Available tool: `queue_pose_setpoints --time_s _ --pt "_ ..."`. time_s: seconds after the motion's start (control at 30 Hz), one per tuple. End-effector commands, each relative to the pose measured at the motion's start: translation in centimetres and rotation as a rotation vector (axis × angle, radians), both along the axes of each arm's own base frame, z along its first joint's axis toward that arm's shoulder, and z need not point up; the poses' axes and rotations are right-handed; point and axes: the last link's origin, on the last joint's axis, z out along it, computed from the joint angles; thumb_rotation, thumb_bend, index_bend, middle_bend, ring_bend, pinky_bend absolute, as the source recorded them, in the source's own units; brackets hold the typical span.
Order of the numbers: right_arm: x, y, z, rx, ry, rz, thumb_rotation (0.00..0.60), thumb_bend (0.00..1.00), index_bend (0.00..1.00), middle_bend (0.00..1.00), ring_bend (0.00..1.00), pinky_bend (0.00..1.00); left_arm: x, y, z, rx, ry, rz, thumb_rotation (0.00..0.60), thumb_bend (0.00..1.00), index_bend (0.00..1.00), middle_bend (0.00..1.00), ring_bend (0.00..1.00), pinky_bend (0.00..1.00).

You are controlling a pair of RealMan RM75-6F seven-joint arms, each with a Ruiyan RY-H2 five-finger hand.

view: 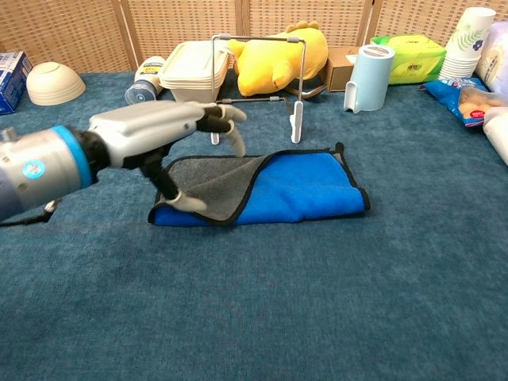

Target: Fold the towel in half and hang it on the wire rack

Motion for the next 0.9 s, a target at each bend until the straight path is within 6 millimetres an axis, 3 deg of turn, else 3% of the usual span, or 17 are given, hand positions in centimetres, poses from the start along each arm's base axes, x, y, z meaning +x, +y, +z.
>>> queue_pose_setpoints --time_s 0.03,0.57,0.9 --pt "0.1 -0.1 -0.1 0.002 -0.001 0.001 0.600 0.35 0.23 0.11 0.00 0.00 -0.9 -0.5 -0.3 0.011 0.000 0.003 0.600 0.27 0.30 0.07 0.00 0.00" --pt "-0.2 0.2 0.2 -0.008 -0.002 -0.006 0.600 0.35 0.23 0.11 0.00 0.00 -1.9 -0.5 -2.1 0.075 0.050 -0.034 0.600 0.27 0.35 0.09 0.00 0.00" --pt "-0.1 0.2 0.2 -0.010 -0.003 -0.003 0.600 0.35 0.23 0.11 0.00 0.00 -2.6 -1.8 -0.5 0.035 -0.004 -0.018 0.600 0.28 0.35 0.10 0.00 0.00"
